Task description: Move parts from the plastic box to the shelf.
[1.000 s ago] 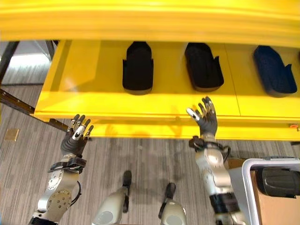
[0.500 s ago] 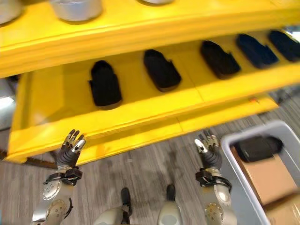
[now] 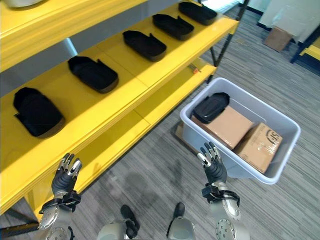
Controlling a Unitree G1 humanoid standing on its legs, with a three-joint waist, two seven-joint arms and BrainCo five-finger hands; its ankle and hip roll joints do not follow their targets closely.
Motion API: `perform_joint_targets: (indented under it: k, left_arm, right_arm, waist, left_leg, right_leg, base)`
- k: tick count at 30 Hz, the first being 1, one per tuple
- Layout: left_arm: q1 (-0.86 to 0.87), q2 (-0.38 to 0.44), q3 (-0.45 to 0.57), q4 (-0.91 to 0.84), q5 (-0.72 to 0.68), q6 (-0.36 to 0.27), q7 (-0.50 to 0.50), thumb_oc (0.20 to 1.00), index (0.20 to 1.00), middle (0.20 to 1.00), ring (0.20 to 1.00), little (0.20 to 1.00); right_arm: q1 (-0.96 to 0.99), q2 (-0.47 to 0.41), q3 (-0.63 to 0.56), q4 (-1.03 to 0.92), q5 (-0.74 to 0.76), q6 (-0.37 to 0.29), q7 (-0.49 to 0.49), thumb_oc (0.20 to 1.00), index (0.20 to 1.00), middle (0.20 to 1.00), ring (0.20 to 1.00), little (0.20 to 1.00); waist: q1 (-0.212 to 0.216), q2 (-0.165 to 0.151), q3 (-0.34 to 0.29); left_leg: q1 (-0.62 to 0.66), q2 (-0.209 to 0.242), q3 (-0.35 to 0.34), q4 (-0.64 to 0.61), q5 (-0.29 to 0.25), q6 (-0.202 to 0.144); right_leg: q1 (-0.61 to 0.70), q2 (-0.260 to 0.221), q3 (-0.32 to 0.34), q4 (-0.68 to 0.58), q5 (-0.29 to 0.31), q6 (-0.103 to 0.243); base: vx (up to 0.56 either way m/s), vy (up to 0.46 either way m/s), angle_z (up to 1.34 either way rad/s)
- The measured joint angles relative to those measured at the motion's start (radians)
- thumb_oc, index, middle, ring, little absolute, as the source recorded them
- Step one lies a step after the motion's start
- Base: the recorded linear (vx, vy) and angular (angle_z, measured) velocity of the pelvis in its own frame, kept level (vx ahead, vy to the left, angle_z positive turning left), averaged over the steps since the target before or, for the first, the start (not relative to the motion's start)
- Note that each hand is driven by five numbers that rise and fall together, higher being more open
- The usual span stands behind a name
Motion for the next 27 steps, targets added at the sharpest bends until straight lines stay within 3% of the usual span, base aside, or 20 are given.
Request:
perform_joint_targets:
  k: [7, 9, 10, 12, 13, 15, 16, 17, 18, 19, 20, 22, 24, 25, 26, 27]
  left_arm:
    - [-0.021, 0.002, -0.025, -0.035, 0.002, 0.01, -0.042, 1.0, 1.0, 1.0, 1.0, 1.0]
    - [-0.015, 0.031, -0.021, -0.035, 0.003, 0.01, -0.043, 1.0, 1.0, 1.0, 1.0, 1.0]
    - [-0.005, 0.035, -0.016, -0.035, 0.006, 0.01, -0.043, 1.0, 1.0, 1.0, 1.0, 1.0]
    - [0.013, 0.027, -0.027, -0.037, 0.01, 0.011, -0.042, 1.0, 1.0, 1.0, 1.0, 1.0]
    - [-0.001, 0.013, -0.047, -0.036, 0.009, 0.014, -0.041, 1.0, 1.0, 1.0, 1.0, 1.0]
    - [-0.008, -0.003, -0.058, -0.037, 0.009, 0.014, -0.04, 1.0, 1.0, 1.0, 1.0, 1.0]
    - [-0.018, -0.009, -0.067, -0.037, 0.009, 0.014, -0.041, 1.0, 1.0, 1.0, 1.0, 1.0]
    - [-0.024, -0.01, -0.069, -0.036, 0.009, 0.015, -0.041, 1.0, 1.0, 1.0, 1.0, 1.0]
    - [-0.032, -0.009, -0.07, -0.035, 0.01, 0.014, -0.041, 1.0, 1.0, 1.0, 1.0, 1.0]
    - [-0.056, -0.007, -0.081, -0.03, 0.01, 0.013, -0.041, 1.0, 1.0, 1.0, 1.0, 1.0]
    - [-0.067, -0.009, -0.084, -0.029, 0.01, 0.013, -0.041, 1.0, 1.0, 1.0, 1.0, 1.0]
    - [-0.089, -0.021, -0.084, -0.024, 0.01, 0.01, -0.04, 1.0, 1.0, 1.0, 1.0, 1.0]
    - [-0.087, -0.042, -0.066, -0.011, 0.01, 0.003, -0.04, 1.0, 1.0, 1.0, 1.0, 1.0]
    - [-0.063, -0.049, -0.066, -0.008, 0.01, 0.003, -0.04, 1.0, 1.0, 1.0, 1.0, 1.0]
    - [-0.04, -0.056, -0.065, -0.006, 0.01, 0.002, -0.04, 1.0, 1.0, 1.0, 1.0, 1.0]
    - [-0.035, -0.057, -0.055, -0.005, 0.009, 0.001, -0.039, 1.0, 1.0, 1.0, 1.0, 1.0]
  right_arm:
    - [0.046, -0.025, -0.043, -0.006, -0.002, 0.001, 0.01, 1.0, 1.0, 1.0, 1.0, 1.0]
    - [0.052, -0.013, -0.043, 0.01, -0.002, 0.004, 0.025, 1.0, 1.0, 1.0, 1.0, 1.0]
    - [0.055, -0.015, -0.044, 0.011, -0.002, 0.004, 0.028, 1.0, 1.0, 1.0, 1.0, 1.0]
    - [0.076, -0.035, -0.057, -0.006, -0.003, -0.002, 0.028, 1.0, 1.0, 1.0, 1.0, 1.0]
    - [0.087, -0.046, -0.079, -0.021, -0.003, -0.006, 0.028, 1.0, 1.0, 1.0, 1.0, 1.0]
    - [0.067, -0.05, -0.083, -0.019, -0.003, -0.006, 0.027, 1.0, 1.0, 1.0, 1.0, 1.0]
    - [0.042, -0.056, -0.08, -0.019, -0.003, -0.006, 0.028, 1.0, 1.0, 1.0, 1.0, 1.0]
    - [0.019, -0.073, -0.062, -0.016, -0.003, -0.006, 0.028, 1.0, 1.0, 1.0, 1.0, 1.0]
    - [0.002, -0.084, -0.041, -0.015, -0.004, -0.007, 0.028, 1.0, 1.0, 1.0, 1.0, 1.0]
    - [-0.022, -0.12, -0.006, -0.003, -0.004, -0.009, 0.029, 1.0, 1.0, 1.0, 1.0, 1.0]
    - [-0.028, -0.136, 0.008, 0.006, -0.004, -0.008, 0.034, 1.0, 1.0, 1.0, 1.0, 1.0]
    - [-0.062, -0.145, 0.02, 0.026, -0.005, -0.006, 0.038, 1.0, 1.0, 1.0, 1.0, 1.0]
    - [-0.069, -0.139, 0.038, 0.035, -0.03, -0.003, 0.044, 1.0, 1.0, 1.0, 1.0, 1.0]
    - [-0.058, -0.147, 0.037, 0.028, -0.042, -0.002, 0.05, 1.0, 1.0, 1.0, 1.0, 1.0]
    - [-0.048, -0.153, 0.028, 0.018, -0.043, -0.001, 0.054, 1.0, 1.0, 1.0, 1.0, 1.0]
    - [-0.032, -0.145, 0.024, 0.016, -0.043, 0.0, 0.057, 1.0, 1.0, 1.0, 1.0, 1.0]
  waist:
    - [-0.05, 0.014, -0.011]
    - [-0.032, -0.01, -0.005]
    - [-0.022, -0.013, -0.009]
    - [-0.009, -0.01, -0.016]
    - [-0.008, -0.011, -0.009]
    - [-0.006, -0.034, 0.003]
    - [0.0, -0.037, 0.017]
    - [0.004, -0.033, 0.031]
    - [0.012, -0.028, 0.037]
    - [0.032, -0.031, 0.044]
    - [0.039, -0.029, 0.048]
    - [0.055, 0.021, 0.076]
    - [0.1, 0.045, 0.084]
    - [0.114, 0.061, 0.082]
    - [0.107, 0.086, 0.081]
    - [0.097, 0.067, 0.088]
  left_leg:
    - [0.01, 0.061, -0.058, 0.041, 0.018, -0.025]
    - [-0.052, 0.145, -0.14, 0.272, 0.021, -0.046]
    - [-0.069, 0.171, -0.183, 0.331, 0.032, -0.067]
    - [-0.107, 0.193, -0.297, 0.413, 0.064, -0.073]
    - [-0.143, 0.151, -0.431, 0.45, 0.02, -0.085]
    - [-0.155, 0.062, -0.522, 0.388, -0.042, -0.082]
    - [-0.159, 0.007, -0.559, 0.269, -0.059, -0.071]
    - [-0.174, 0.0, -0.572, 0.182, -0.052, -0.071]
    - [-0.18, -0.02, -0.603, 0.126, -0.049, -0.076]
    - [-0.181, -0.077, -0.702, -0.026, -0.031, -0.082]
    - [-0.184, -0.091, -0.747, -0.07, -0.018, -0.08]
    - [-0.234, -0.111, -0.784, -0.1, 0.019, -0.079]
    - [-0.23, -0.108, -0.853, -0.104, 0.027, -0.075]
    - [-0.208, -0.098, -0.84, -0.08, 0.005, -0.059]
    - [-0.195, -0.087, -0.832, -0.07, 0.017, -0.059]
    - [-0.182, -0.102, -0.789, -0.057, 0.077, -0.064]
  right_leg:
    - [0.023, 0.067, 0.039, -0.023, 0.002, -0.04]
    - [0.005, 0.1, 0.066, 0.045, -0.052, -0.096]
    - [0.013, 0.114, 0.087, 0.051, -0.059, -0.109]
    - [0.028, 0.144, 0.116, 0.05, -0.064, -0.134]
    - [0.021, 0.153, 0.152, 0.056, -0.076, -0.141]
    - [0.011, 0.148, 0.201, 0.049, -0.066, -0.147]
    - [0.006, 0.146, 0.24, 0.032, -0.058, -0.135]
    - [0.008, 0.162, 0.262, 0.024, -0.041, -0.151]
    - [0.016, 0.173, 0.291, 0.013, -0.046, -0.138]
    - [0.019, 0.172, 0.335, -0.008, -0.037, -0.127]
    - [0.018, 0.17, 0.346, -0.013, -0.027, -0.131]
    - [0.052, 0.198, 0.385, -0.029, -0.034, -0.152]
    - [0.074, 0.21, 0.483, -0.012, -0.067, -0.127]
    - [0.087, 0.207, 0.517, 0.0, -0.081, -0.113]
    - [0.104, 0.213, 0.534, -0.003, -0.094, -0.091]
    - [0.113, 0.183, 0.556, 0.007, -0.119, -0.074]
  base:
    - [0.14, -0.236, -0.25]
    - [0.06, -0.277, -0.59]
    - [0.03, -0.13, -0.75]
    - [0.06, 0.008, -0.61]
    - [0.05, 0.095, -0.53]
    - [0.06, 0.11, -0.63]
    - [0.16, 0.144, -1.02]
    - [0.15, 0.133, -1.04]
    - [0.22, 0.168, -1.03]
    - [0.2, 0.117, -0.8]
    - [0.15, 0.087, -0.94]
    - [0.24, 0.193, -0.77]
    - [0.25, 0.23, -1.35]
    - [0.19, 0.221, -1.45]
    - [0.19, 0.241, -1.02]
    - [0.14, 0.177, -0.56]
